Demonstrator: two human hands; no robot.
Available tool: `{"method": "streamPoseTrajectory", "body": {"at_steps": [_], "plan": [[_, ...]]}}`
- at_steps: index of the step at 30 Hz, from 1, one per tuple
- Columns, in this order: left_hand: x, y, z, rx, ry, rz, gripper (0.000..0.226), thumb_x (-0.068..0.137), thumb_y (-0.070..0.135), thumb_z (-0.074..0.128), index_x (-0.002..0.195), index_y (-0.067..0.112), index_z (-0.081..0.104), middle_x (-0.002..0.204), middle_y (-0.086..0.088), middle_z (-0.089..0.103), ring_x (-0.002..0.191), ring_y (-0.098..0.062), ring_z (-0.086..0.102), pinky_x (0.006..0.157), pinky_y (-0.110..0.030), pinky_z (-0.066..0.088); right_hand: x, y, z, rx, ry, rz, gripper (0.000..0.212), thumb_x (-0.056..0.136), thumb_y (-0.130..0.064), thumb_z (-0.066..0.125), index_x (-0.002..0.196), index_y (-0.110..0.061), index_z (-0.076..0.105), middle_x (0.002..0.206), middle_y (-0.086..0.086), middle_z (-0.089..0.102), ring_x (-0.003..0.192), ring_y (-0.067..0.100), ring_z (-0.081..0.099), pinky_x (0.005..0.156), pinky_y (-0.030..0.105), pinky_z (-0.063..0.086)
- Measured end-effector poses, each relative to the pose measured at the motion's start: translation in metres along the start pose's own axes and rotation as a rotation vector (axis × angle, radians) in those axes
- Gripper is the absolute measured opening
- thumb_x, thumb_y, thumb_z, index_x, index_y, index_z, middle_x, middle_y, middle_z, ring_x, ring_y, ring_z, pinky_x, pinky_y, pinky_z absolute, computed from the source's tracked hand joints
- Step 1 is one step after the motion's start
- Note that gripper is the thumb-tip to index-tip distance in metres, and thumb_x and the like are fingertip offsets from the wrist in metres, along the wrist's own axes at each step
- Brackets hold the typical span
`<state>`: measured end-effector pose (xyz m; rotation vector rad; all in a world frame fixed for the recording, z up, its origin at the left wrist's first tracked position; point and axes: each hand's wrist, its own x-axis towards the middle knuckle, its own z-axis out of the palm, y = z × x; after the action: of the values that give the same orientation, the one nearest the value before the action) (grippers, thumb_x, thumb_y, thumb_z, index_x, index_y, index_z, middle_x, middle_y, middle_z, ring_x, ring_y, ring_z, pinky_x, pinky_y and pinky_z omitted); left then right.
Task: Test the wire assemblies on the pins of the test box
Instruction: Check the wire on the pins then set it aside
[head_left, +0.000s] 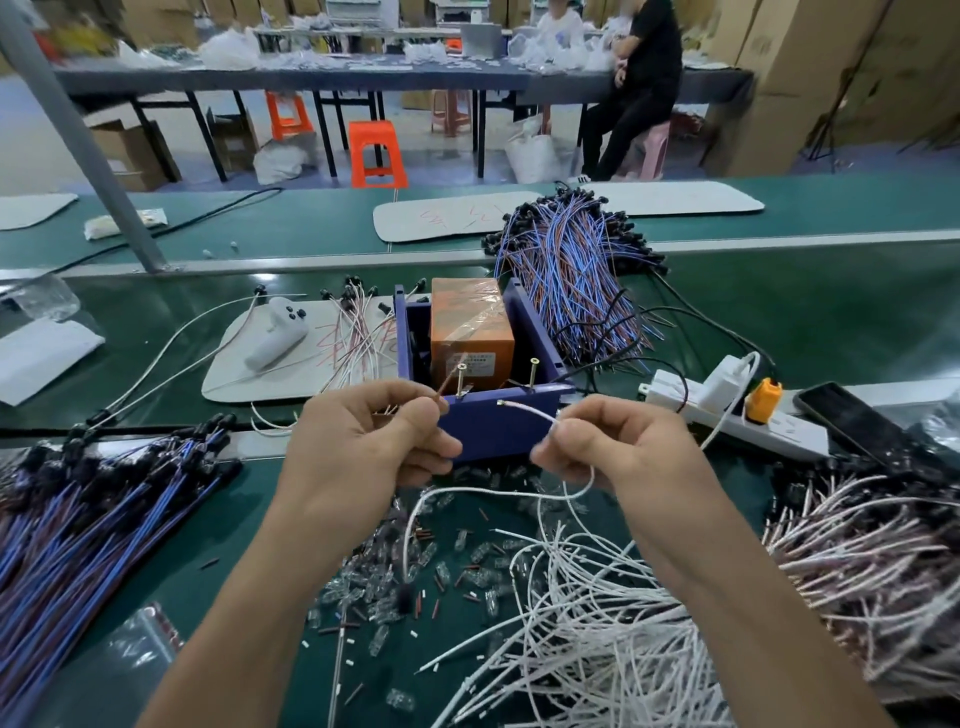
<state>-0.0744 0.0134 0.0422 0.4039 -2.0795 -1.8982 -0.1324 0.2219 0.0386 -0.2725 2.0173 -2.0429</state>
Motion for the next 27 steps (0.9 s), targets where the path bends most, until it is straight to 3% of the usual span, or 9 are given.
{"method": "streamPoseTrajectory", "body": {"at_steps": [3, 7, 10, 12, 16, 20, 23, 25, 27], "plan": [[-0.012, 0.002, 0.018, 0.140, -0.001, 0.066, 0.017, 0.095, 0.019, 0.071, 0.084, 0.030, 0.078, 0.074, 0.004, 0.078, 0.068, -0.013, 0.075, 0.062, -0.026, 0.060, -0.007, -0.002, 0.019, 0.186, -0.013, 0.078, 0.020, 0.099, -0.003, 0.059, 0.083, -0.013, 0.065, 0.092, 0.010, 0.080, 0.090, 0.019, 0.074, 0.079, 0.033, 0.061], [-0.030, 0.007, 0.036, 0.424, 0.106, 0.256, 0.026, 0.082, 0.039, 0.082, 0.085, 0.063, 0.072, 0.077, 0.036, 0.070, 0.074, 0.009, 0.068, 0.066, -0.017, 0.055, -0.017, -0.002, 0.040, 0.406, 0.003, 0.116, 0.027, 0.101, -0.001, 0.055, 0.080, -0.012, 0.066, 0.098, 0.011, 0.078, 0.091, 0.019, 0.074, 0.087, 0.041, 0.062], [-0.040, 0.006, 0.043, 0.631, 0.180, 0.445, 0.007, 0.082, 0.045, 0.075, 0.087, 0.048, 0.080, 0.081, 0.037, 0.068, 0.078, 0.005, 0.064, 0.068, -0.026, 0.054, -0.023, -0.002, 0.047, 0.440, 0.060, 0.099, 0.029, 0.100, -0.001, 0.059, 0.076, -0.015, 0.068, 0.098, 0.015, 0.078, 0.085, 0.022, 0.074, 0.075, 0.032, 0.062], [-0.045, 0.006, 0.049, 0.745, 0.187, 0.588, 0.012, 0.080, 0.041, 0.072, 0.085, 0.038, 0.083, 0.086, 0.027, 0.072, 0.080, -0.005, 0.065, 0.068, -0.029, 0.052, -0.025, -0.001, 0.046, 0.409, 0.131, 0.058, 0.039, 0.097, 0.002, 0.062, 0.067, -0.021, 0.072, 0.088, 0.011, 0.078, 0.073, 0.020, 0.070, 0.065, 0.027, 0.060], [-0.052, -0.002, 0.057, 0.681, 0.144, 0.751, 0.015, 0.078, 0.033, 0.083, 0.092, 0.029, 0.084, 0.094, 0.015, 0.075, 0.086, -0.009, 0.067, 0.078, -0.025, 0.051, -0.030, -0.001, 0.034, 0.374, 0.279, -0.002, 0.027, 0.093, 0.006, 0.066, 0.074, -0.013, 0.067, 0.076, 0.011, 0.077, 0.062, 0.020, 0.069, 0.054, 0.029, 0.058], [-0.049, -0.007, 0.060, 0.500, 0.078, 0.565, 0.036, 0.071, 0.049, 0.084, 0.106, 0.042, 0.078, 0.101, 0.030, 0.070, 0.096, 0.010, 0.065, 0.085, -0.010, 0.050, -0.034, -0.011, 0.010, 0.446, 0.376, -0.033, 0.018, 0.096, 0.008, 0.061, 0.082, -0.004, 0.062, 0.069, 0.010, 0.074, 0.054, 0.017, 0.070, 0.053, 0.027, 0.058], [-0.036, -0.012, 0.077, 0.415, -0.463, 0.212, 0.056, 0.078, 0.052, 0.077, 0.132, 0.048, 0.060, 0.122, 0.032, 0.066, 0.117, 0.011, 0.058, 0.103, -0.026, 0.050, -0.036, -0.023, -0.004, 0.529, 0.281, -0.070, 0.017, 0.097, 0.006, 0.060, 0.084, -0.004, 0.061, 0.071, 0.012, 0.073, 0.057, 0.018, 0.071, 0.058, 0.027, 0.060], [-0.033, -0.015, 0.096, 0.248, -0.696, 0.147, 0.028, 0.090, 0.025, 0.075, 0.117, 0.033, 0.071, 0.119, 0.015, 0.074, 0.114, -0.007, 0.067, 0.105, -0.043, 0.050, -0.037, -0.029, -0.005, 0.526, 0.162, -0.076, 0.016, 0.097, 0.006, 0.059, 0.084, -0.004, 0.061, 0.074, 0.014, 0.073, 0.060, 0.019, 0.072, 0.060, 0.028, 0.061], [-0.033, -0.012, 0.111, 0.021, -0.702, 0.047, 0.011, 0.087, 0.014, 0.072, 0.087, 0.021, 0.079, 0.096, 0.001, 0.078, 0.093, -0.019, 0.070, 0.095, -0.042, 0.052, -0.034, -0.033, -0.007, 0.489, 0.093, -0.090, 0.015, 0.097, 0.005, 0.059, 0.086, -0.004, 0.063, 0.077, 0.013, 0.073, 0.065, 0.019, 0.073, 0.065, 0.030, 0.062]]}}
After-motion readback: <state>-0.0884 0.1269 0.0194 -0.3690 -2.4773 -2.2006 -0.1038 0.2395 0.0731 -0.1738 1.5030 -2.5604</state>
